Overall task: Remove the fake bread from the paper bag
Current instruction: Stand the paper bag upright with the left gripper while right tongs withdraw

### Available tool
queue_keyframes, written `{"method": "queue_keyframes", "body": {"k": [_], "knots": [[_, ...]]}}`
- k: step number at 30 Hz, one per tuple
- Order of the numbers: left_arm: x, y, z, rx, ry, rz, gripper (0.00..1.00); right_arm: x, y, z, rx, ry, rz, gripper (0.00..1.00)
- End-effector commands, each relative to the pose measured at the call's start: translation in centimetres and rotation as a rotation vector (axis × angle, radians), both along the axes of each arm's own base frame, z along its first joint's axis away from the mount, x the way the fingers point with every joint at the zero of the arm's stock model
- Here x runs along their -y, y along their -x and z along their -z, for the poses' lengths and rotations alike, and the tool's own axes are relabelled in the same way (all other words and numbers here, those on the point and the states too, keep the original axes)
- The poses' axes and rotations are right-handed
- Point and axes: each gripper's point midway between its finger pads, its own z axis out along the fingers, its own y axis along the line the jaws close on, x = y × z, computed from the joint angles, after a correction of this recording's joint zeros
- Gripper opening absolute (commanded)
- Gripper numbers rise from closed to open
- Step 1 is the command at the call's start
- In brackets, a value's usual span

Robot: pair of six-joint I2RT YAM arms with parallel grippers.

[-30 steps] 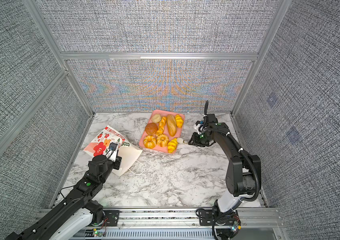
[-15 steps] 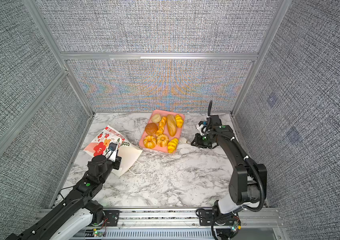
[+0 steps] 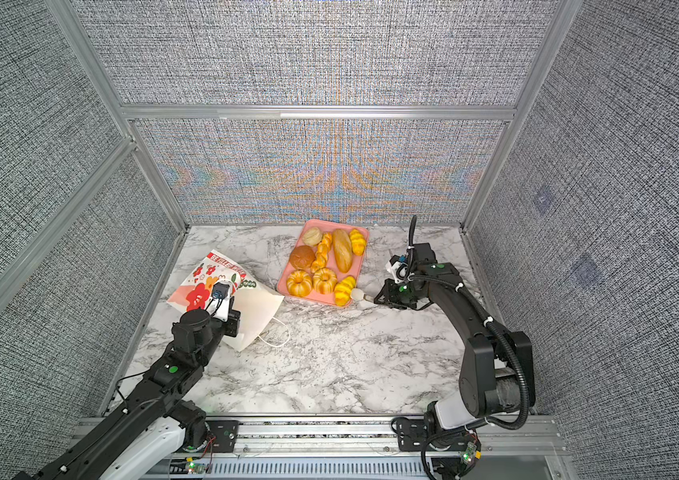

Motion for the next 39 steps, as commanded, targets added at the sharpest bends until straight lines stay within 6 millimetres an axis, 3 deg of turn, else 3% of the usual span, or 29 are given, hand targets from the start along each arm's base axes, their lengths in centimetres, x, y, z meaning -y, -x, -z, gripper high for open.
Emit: {"method": "queue_keyframes", "body": {"k": [1,6,10,14,20,23,28,33,39], "knots": [[-1.7,-0.6,-1.6,-0.021,0.06,-0.135,0.0,-0.4,-1.2,-1.1,0.065,-0.025,0.026,0.03],[-2.4,-2.0,-4.4,-0.129,0.063,-0.247,0.0,0.9,-1.7,-2.6,0.121,0.028,0.069,0.03],[-1.8,-3.6,-6.6,-0.218,0.079,-0.276,0.0,2.7,-1.9,-3.6,0.157,0.067,0.132,0.04],[-1.7,-5.3,-10.2,-0.232,0.178,-0.291,0.0,4.4,-1.8,-4.9,0.203,0.074,0.191,0.04],[-3.6,-9.2,-15.0,-0.241,0.357,-0.298,0.0,6.5,-1.1,-5.0,0.241,0.087,0.246,0.04],[-5.0,-11.9,-15.5,-0.282,0.442,-0.296,0.0,7.0,-0.9,-4.9,0.268,0.081,0.267,0.04],[-6.9,-16.0,-14.2,-0.348,0.674,-0.223,0.0,7.7,-0.5,-4.2,0.296,0.092,0.296,0.04],[-6.3,-18.9,-14.2,-0.358,0.792,-0.072,0.0,9.1,-0.2,-3.6,0.327,0.137,0.349,0.04],[-6.1,-21.0,-13.0,-0.361,0.844,-0.003,0.0,10.3,-0.6,-3.4,0.372,0.165,0.393,0.04]]}}
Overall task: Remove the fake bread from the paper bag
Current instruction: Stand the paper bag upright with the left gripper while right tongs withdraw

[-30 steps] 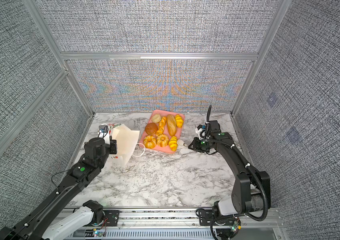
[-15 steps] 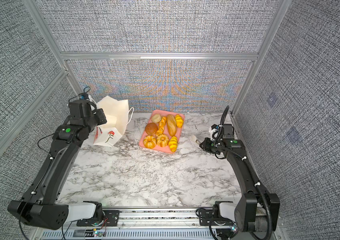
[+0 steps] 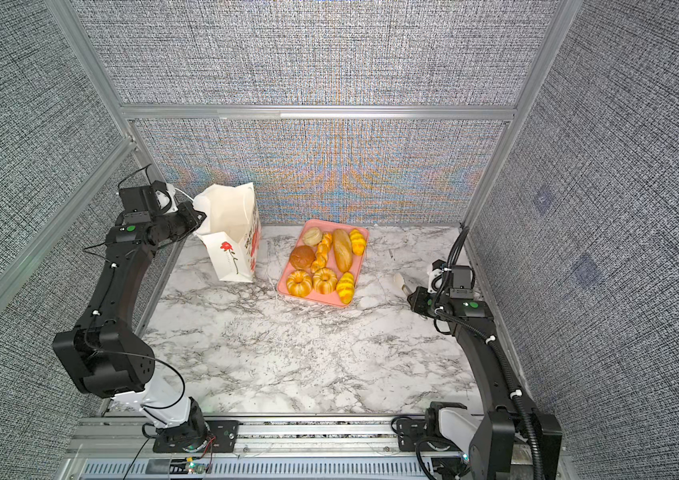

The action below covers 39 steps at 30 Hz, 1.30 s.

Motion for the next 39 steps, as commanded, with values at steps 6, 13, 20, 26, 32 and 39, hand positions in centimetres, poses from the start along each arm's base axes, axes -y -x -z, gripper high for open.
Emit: {"method": "queue_keyframes", "body": {"k": [6,13,20,26,32,39], "knots": [[1.6,-2.6,1.2,0.053,0.119,0.118,0.0,1.8,-1.8,0.4,0.074,0.072,0.062,0.04],[1.4,-3.7,3.2,0.055,0.088,0.133,0.0,2.6,-3.0,0.3,0.118,0.118,0.084,0.04],[0.8,-3.4,4.5,0.043,0.011,0.13,0.99,2.5,-4.0,0.3,0.111,0.117,0.072,0.04],[0.4,-2.8,4.5,0.044,-0.058,0.133,0.99,2.5,-4.0,0.4,0.098,0.12,0.068,0.05],[0.1,-1.7,2.5,0.085,-0.128,0.129,0.99,2.8,-5.4,0.5,0.109,0.145,0.062,0.19],[-1.0,2.0,0.1,0.158,-0.265,0.07,0.99,4.7,-10.4,0.8,0.151,0.24,0.102,0.35]]}}
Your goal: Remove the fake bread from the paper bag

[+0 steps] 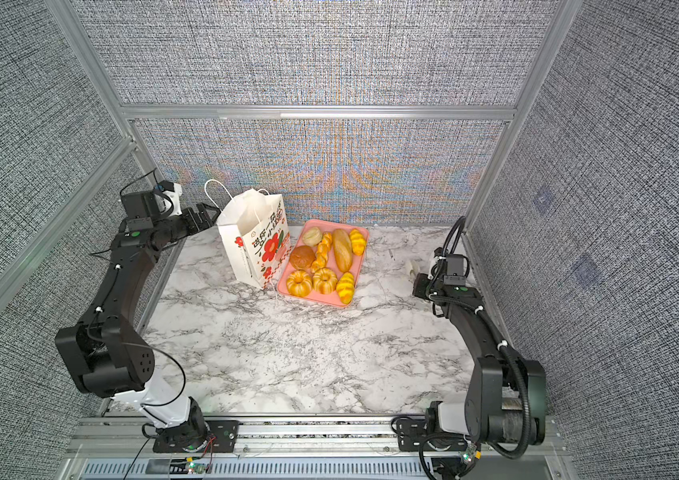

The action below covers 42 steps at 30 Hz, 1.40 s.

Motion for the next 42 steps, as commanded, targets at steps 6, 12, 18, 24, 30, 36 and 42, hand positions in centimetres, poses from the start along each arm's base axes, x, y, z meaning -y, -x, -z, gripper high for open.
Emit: {"method": "queue_keyframes", "body": {"k": [6,12,18,24,30,36,42], "knots": [[-2.1,7.9,-2.1,0.28,-0.214,-0.152,0.99,0.8,-6.6,1.4,0.067,0.194,-0.052,0.43],[-1.1,16.7,-0.4,0.595,-0.329,-0.169,0.99,0.9,-7.8,5.2,-0.073,0.214,-0.064,0.99],[-1.1,20.3,2.3,0.674,-0.423,-0.192,0.99,1.2,-7.2,3.5,-0.088,0.209,-0.02,0.99],[-2.0,19.7,4.3,0.62,-0.373,-0.246,0.99,0.9,-4.3,-3.0,0.151,0.216,-0.012,0.99],[-2.8,18.9,7.0,0.596,-0.363,-0.286,0.99,1.4,1.5,-4.7,0.52,0.293,0.018,0.99],[-4.1,18.5,10.2,0.553,-0.348,-0.359,0.99,1.8,3.5,0.7,0.551,0.341,0.015,0.99],[-4.6,18.0,11.8,0.504,-0.337,-0.386,0.99,1.6,1.9,2.1,0.579,0.31,0.016,0.99]]}}
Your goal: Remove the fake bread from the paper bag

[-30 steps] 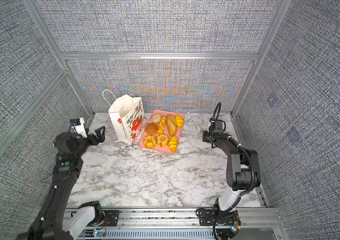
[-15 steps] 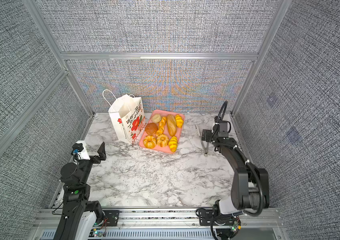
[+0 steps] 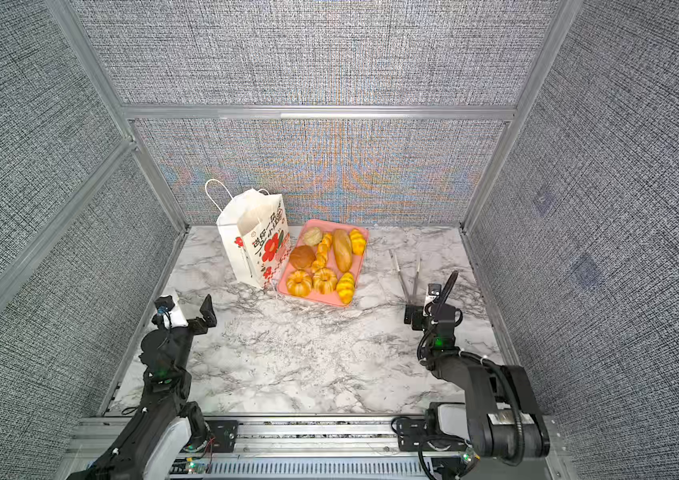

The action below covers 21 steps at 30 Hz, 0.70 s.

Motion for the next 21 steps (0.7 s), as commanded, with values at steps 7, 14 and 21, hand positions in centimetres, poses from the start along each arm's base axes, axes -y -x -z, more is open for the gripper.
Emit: {"method": "queue_keyframes", "body": {"k": [7,14,21], "knots": [[-0.2,-1.6,0.0,-0.013,-0.023,0.006,0.99,0.3,-2.6,-1.7,0.179,-0.039,0.001,0.99],[-1.1,-2.8,2.8,-0.092,0.027,-0.043,0.99,1.0,-2.7,-1.3,0.137,-0.061,0.016,0.99],[-0.2,-3.8,2.8,-0.029,-0.004,0.019,0.99,1.2,-3.5,-1.2,0.115,-0.075,0.015,1.0]]}}
